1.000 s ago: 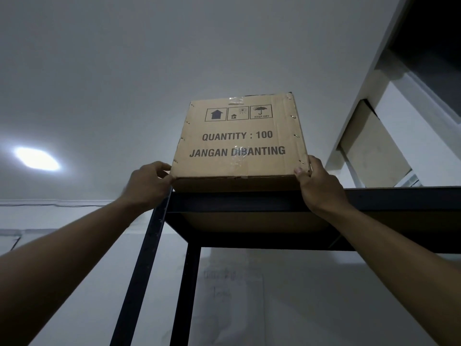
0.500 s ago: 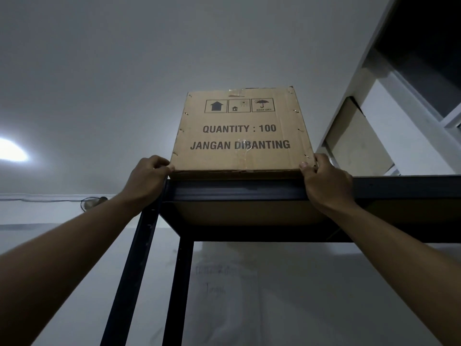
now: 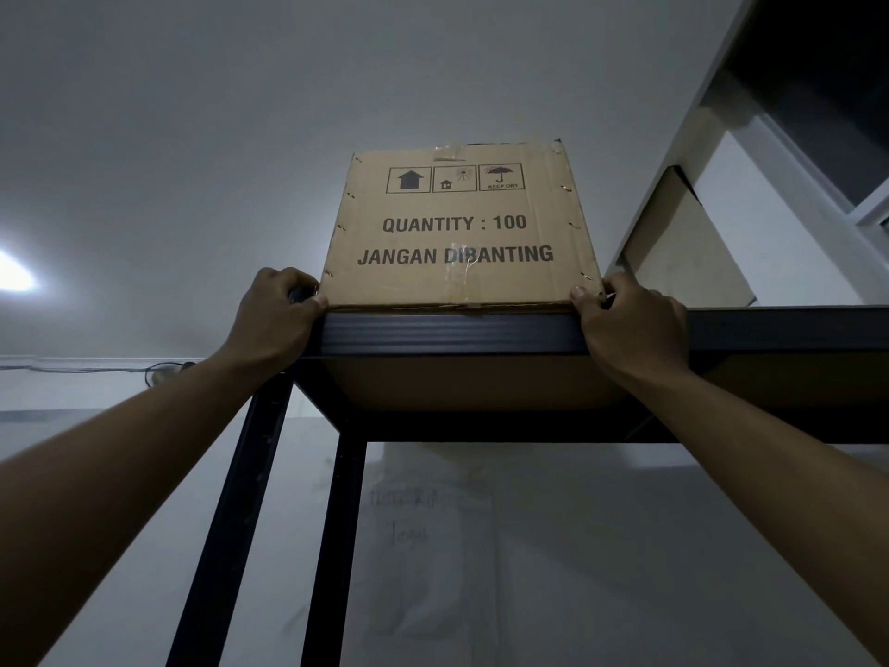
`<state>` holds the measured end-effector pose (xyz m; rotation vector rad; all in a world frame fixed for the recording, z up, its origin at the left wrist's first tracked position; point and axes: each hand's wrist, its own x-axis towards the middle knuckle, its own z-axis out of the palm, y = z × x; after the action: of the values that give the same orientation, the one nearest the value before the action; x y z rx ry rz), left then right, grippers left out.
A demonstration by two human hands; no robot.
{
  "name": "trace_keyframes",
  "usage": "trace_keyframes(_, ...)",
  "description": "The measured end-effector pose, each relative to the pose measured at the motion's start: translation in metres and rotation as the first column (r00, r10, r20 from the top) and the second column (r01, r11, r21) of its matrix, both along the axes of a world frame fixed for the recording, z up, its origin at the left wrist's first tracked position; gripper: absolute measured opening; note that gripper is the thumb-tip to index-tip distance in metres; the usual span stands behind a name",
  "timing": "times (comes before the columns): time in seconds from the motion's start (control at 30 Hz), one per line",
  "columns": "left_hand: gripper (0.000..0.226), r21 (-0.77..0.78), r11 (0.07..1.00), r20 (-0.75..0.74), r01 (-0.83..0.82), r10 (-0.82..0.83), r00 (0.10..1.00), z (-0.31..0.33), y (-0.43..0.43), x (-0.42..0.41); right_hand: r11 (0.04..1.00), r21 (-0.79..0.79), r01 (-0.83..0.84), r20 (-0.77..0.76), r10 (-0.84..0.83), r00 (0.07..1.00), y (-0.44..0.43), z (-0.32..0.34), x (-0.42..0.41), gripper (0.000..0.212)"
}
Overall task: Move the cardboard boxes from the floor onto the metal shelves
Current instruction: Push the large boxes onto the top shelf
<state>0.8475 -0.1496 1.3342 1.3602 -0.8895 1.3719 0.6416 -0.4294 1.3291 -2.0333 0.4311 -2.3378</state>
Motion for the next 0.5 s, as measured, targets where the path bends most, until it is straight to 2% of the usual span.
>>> trace_keyframes(0.5,0.036,0.027,0.999,0.013,-0.024,0.023,1.000,0.0002,0.0005,0.0069,1.000,0.008,-0.004,-0.045,0.004,0.999,0.0028,-0.0006,-0.0036,0.046)
